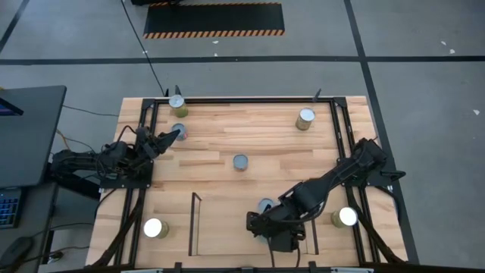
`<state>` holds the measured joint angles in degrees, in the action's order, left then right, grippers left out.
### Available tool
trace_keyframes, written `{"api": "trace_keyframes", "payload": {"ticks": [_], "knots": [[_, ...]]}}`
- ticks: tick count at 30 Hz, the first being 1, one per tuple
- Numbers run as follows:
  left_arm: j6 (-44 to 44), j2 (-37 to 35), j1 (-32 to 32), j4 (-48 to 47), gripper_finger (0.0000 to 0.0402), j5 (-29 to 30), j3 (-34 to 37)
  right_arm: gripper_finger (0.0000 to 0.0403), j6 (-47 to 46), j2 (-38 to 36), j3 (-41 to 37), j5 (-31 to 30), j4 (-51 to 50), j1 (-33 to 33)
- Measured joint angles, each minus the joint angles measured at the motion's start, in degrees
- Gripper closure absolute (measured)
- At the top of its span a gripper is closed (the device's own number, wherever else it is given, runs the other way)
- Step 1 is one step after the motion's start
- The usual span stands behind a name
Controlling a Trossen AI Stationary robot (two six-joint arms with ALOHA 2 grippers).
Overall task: Pick and place cans onto a shelf
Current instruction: Put the canned spaghetti sauce on the shelf
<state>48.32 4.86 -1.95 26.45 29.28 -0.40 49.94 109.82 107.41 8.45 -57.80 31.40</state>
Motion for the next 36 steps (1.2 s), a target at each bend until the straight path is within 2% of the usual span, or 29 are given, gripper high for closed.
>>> {"api": "trace_keyframes", "payload": {"ticks": [6, 15, 20, 36], "knots": [[-0.07, 0.00, 0.02, -0.08, 0.0157, 0.00, 0.00, 0.0049, -5.55, -0.41, 1.15, 0.08, -1.80, -0.76], [0.49, 0.00, 0.00, -0.13, 0.0157, -0.66, 0.00, 0.0049, -9.30, -0.20, -9.37, -3.37, 11.36, -2.56], [0.52, 0.01, 0.01, -0.14, 0.0157, -0.67, 0.01, 0.0049, -9.77, -0.17, -12.83, -5.26, 14.15, -2.27], [0.54, 0.00, 0.00, -0.15, 0.0157, -2.14, 0.01, 0.0049, -12.48, -0.18, -14.37, -4.22, 13.63, -2.16]]}}
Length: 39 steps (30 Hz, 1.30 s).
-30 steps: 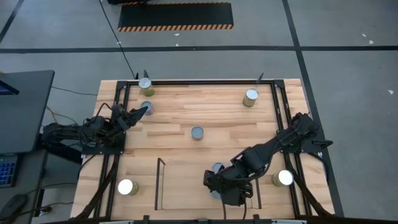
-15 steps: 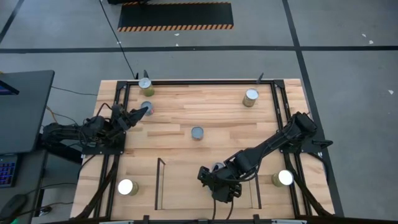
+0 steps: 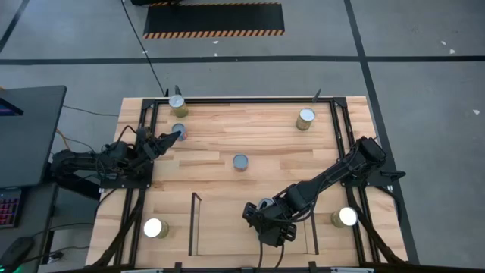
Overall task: Pick and place cans onto a shelf
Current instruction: Put the canned spaghetti sauce on the shelf, then put the canned sliced oranges on the shelf
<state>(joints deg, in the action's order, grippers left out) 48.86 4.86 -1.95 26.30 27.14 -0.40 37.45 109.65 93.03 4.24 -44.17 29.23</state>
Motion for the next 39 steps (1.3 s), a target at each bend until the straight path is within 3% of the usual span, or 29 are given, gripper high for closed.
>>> {"api": "trace_keyframes", "payload": {"ticks": [17, 30, 35, 39], "knots": [[0.00, 0.00, 0.01, -0.02, 0.0157, 0.00, 0.01, 0.0049, -0.45, -0.04, 0.03, 1.52, -3.76, 0.00], [1.61, 0.00, 0.01, 0.02, 0.0157, 0.00, 0.00, 0.0049, -0.42, -0.04, 0.04, 1.17, -0.09, 0.12], [1.84, 0.00, 0.02, 0.02, 0.0157, 0.00, -0.01, 0.0049, -0.26, -0.04, 0.16, -0.21, -0.14, 0.62], [1.69, 0.00, 0.02, 0.02, 0.0157, 0.00, -0.01, 0.0049, -0.22, -0.04, 4.73, -3.55, -2.89, 0.85]]}}
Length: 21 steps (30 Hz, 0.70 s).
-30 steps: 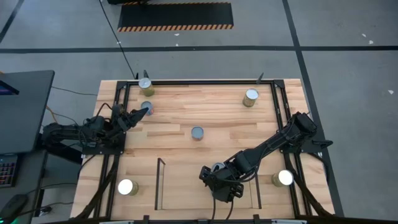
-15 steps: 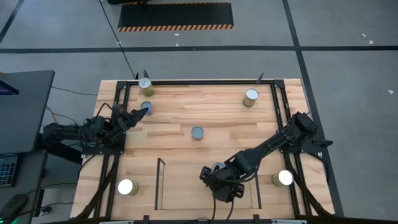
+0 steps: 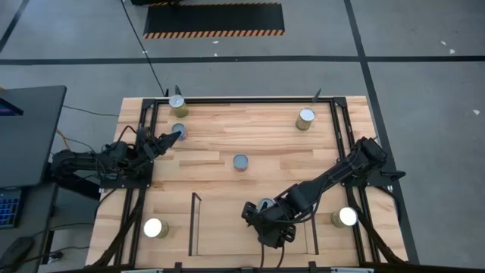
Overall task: Pick and place cans onto a shelf
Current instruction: Put the canned sliced oranges on the shelf
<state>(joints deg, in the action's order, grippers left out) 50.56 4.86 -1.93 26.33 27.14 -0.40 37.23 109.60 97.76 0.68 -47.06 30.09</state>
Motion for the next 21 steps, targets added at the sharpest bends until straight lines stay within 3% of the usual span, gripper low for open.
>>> {"api": "trace_keyframes", "payload": {"ticks": [5, 8, 14, 21], "knots": [[0.89, 0.01, -0.01, 0.00, 0.0157, 0.10, 0.00, 0.0049, -2.87, -0.11, 10.25, -1.16, -5.82, 0.04], [2.57, 0.00, 0.00, 0.00, 0.0157, -0.12, 0.00, 0.0050, -12.78, -0.17, 17.59, -2.56, -10.21, -0.19], [2.85, 0.00, -0.01, -0.01, 0.0157, -2.26, 0.01, 0.0055, -31.01, -0.28, 27.72, -11.58, -19.26, -3.82], [2.85, 0.01, -0.01, 0.00, 0.0157, -2.51, 0.00, 0.0056, -44.39, -0.24, 29.48, -24.39, -23.09, -11.52]]}}
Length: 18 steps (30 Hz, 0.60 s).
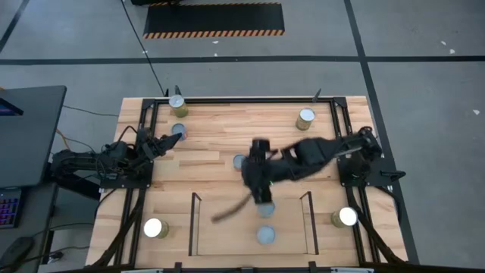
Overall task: Pick and place cans onto a shelf
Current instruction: Put the canned sliced oranges on the shelf
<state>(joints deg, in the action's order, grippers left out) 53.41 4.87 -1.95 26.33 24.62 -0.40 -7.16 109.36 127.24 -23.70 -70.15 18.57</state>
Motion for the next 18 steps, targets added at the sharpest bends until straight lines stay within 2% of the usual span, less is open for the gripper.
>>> {"api": "trace_keyframes", "payload": {"ticks": [3, 9, 13, 18], "knots": [[-0.45, -0.01, 0.01, -0.02, 0.0157, -0.02, 0.00, 0.0056, -2.44, 0.02, -1.34, -0.19, 1.81, -4.44], [-0.68, -0.01, -0.01, -0.42, 0.0157, -0.50, 0.00, 0.0056, -11.06, 0.22, -8.26, 8.81, 8.90, -13.45], [-0.68, 0.00, 0.01, -0.99, 0.0157, -0.93, 0.00, 0.0056, -15.63, 0.31, -14.93, 9.93, 14.56, -16.68], [-0.66, 0.01, 0.01, -1.88, 0.0157, -4.04, 0.00, 0.0056, -29.84, 0.31, -23.26, 11.47, 18.10, -18.71]]}}
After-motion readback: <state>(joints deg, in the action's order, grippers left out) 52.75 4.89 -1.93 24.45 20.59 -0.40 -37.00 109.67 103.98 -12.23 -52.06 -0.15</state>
